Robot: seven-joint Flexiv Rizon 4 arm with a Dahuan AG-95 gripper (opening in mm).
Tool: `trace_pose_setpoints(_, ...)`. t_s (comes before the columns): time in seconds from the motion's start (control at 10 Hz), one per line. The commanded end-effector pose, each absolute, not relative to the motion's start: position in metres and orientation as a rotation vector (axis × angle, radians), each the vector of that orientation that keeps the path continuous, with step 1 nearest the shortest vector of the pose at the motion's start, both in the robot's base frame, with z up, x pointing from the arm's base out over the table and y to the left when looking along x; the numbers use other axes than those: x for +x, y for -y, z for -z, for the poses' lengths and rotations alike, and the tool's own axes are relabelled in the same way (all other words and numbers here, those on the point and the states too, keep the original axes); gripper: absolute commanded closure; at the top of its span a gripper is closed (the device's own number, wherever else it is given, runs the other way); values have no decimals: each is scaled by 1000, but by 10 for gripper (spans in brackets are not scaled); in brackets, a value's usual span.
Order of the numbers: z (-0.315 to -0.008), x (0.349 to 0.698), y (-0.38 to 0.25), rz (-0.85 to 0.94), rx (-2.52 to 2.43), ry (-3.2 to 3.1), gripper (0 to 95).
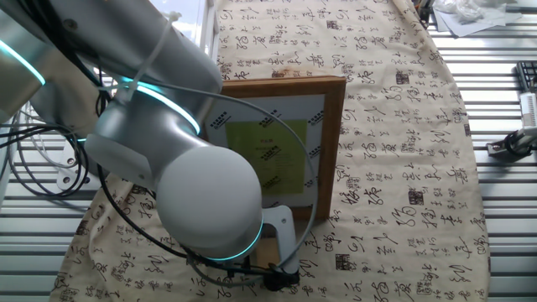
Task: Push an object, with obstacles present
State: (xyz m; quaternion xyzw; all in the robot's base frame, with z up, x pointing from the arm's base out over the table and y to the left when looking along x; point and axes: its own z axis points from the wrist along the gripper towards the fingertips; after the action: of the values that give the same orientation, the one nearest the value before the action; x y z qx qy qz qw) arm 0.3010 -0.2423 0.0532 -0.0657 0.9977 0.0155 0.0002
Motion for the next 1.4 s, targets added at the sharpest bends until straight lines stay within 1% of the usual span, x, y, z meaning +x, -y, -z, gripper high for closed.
trace_pose_setpoints(0.1, -54, 301, 242, -33, -138, -3137, 950)
trace_pose_setpoints(0.3, -54, 301, 242, -22, -60, -3144, 950)
trace_pose_setpoints(1.1, -55, 300, 245, -22, -58, -3152, 950)
trace_pose_setpoints(1.4, -52, 305, 246, -29, -80, -3151, 950)
